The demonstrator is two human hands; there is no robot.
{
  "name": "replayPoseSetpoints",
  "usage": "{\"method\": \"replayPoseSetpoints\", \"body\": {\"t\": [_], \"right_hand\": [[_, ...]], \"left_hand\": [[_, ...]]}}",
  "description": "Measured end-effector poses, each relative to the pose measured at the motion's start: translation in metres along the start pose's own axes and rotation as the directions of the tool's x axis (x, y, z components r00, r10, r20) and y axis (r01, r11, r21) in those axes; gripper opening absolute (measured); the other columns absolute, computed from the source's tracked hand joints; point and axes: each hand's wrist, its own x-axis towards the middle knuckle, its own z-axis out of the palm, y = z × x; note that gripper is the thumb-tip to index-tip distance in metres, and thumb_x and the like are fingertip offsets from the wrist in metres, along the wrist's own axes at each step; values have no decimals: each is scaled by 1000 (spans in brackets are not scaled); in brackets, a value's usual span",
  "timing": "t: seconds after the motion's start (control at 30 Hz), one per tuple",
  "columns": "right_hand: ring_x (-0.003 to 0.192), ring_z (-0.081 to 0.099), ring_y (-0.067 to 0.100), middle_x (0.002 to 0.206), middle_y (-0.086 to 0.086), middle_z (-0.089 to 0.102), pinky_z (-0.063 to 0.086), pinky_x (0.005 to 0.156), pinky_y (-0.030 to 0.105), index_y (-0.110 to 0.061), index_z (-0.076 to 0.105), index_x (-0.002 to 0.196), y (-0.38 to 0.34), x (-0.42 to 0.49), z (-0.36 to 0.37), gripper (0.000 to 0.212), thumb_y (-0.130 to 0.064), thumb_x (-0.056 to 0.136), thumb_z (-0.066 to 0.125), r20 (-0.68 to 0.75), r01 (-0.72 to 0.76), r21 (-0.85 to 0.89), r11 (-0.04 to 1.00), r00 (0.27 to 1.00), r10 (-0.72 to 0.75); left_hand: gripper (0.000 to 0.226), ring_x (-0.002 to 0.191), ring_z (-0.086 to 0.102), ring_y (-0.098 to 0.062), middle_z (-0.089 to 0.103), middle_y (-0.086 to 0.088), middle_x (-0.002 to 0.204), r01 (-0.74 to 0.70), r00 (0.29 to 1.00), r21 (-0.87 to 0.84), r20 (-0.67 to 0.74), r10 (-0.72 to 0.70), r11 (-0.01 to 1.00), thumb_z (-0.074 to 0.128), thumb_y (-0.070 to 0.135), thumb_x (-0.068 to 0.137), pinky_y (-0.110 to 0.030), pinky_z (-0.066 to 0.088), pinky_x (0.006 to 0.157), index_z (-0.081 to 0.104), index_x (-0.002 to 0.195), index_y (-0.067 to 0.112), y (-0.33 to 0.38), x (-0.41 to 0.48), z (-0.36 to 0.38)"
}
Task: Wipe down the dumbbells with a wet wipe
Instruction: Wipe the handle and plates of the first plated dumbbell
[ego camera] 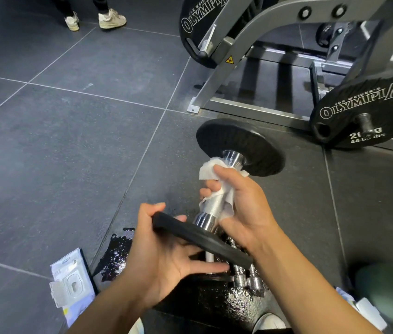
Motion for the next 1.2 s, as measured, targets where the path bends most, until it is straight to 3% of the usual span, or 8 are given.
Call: {"method": "replayPoseSetpoints", "body": {"t": [0.13, 0.27, 0.37, 0.5, 0.67, 0.9, 1.0, 1.2], "right_hand": [[65, 49, 20, 68, 6, 50, 47, 64, 32, -14, 57, 103, -3, 4, -2, 7, -10, 100, 63, -79, 115, -44, 992, 990, -118], [64, 50, 19, 65, 5, 51, 45, 67, 34, -13, 59, 105, -1, 5, -1, 17, -12, 94, 71, -191, 136, 136, 981, 976, -108], [56, 48, 16, 60, 1, 52, 46, 57, 31, -11, 63, 104, -3, 6, 1, 32, -14, 78, 82, -231, 171, 157, 973, 964, -133], [45, 46, 12, 50, -1, 48, 38, 42, 22, -10, 63, 82, -9, -2, -3, 18, -3, 83, 79, -2, 193, -51, 980, 981, -194], [41, 38, 6, 53, 1, 42, 39, 48, 25, -9, 66, 78, -10, -9, -4, 17, 6, 84, 68, 273, 217, -101, 971, 945, -182], [61, 62, 11, 71, 1, 67, 55, 60, 25, -11, 69, 87, 0, -3, 1, 10, -3, 87, 75, -136, 275, -201, 940, 943, -305], [95, 66, 20, 102, 7, 72, 55, 102, 45, -7, 71, 109, 5, 0, 3, 17, -2, 92, 71, -277, 290, -113, 950, 909, -311], [66, 60, 14, 77, 7, 61, 52, 62, 27, -6, 62, 104, 12, -2, 11, 9, -3, 97, 65, -223, 187, -139, 972, 951, -215]], "left_hand": [[76, 94, 68, 2, 60, -8, 126, -445, 790, 680, -11, 614, 584, 69, 24, 59, -16, 58, 70, 45, 129, 38, -24, -8, -2], [101, 131, 36, 28, 20, -5, 169, -501, 633, 851, 235, 738, 158, 76, 7, 63, 4, 43, 88, 23, 145, 35, -44, -8, 2], [90, 81, 67, -2, 67, -4, 118, -459, 792, 670, 9, 611, 584, 62, -3, 68, -22, 57, 64, 44, 134, 55, -29, -9, 14], [62, 83, 66, -28, 67, -9, 95, -121, 985, 149, -107, 137, 981, 52, 3, 54, -43, 58, 80, 68, 112, 19, 1, 4, -3], [64, 96, 43, -34, 42, -12, 98, 160, 983, 73, -99, -153, 984, 70, 8, 45, -50, 42, 97, 43, 102, 19, 4, 5, -12], [49, 109, 70, -51, 64, -43, 119, -49, 954, 352, -261, 149, 935, 63, -5, 74, -66, 51, 105, 60, 122, -14, -8, 2, -2], [50, 95, 76, -32, 77, -21, 106, -210, 877, 485, -290, 382, 849, 67, -12, 83, -61, 57, 99, 65, 127, 10, -20, -1, 9], [97, 96, 74, -7, 75, 17, 102, -266, 815, 680, -219, 536, 683, 74, 8, 75, -48, 59, 96, 34, 148, 58, -28, 4, 14]]}}
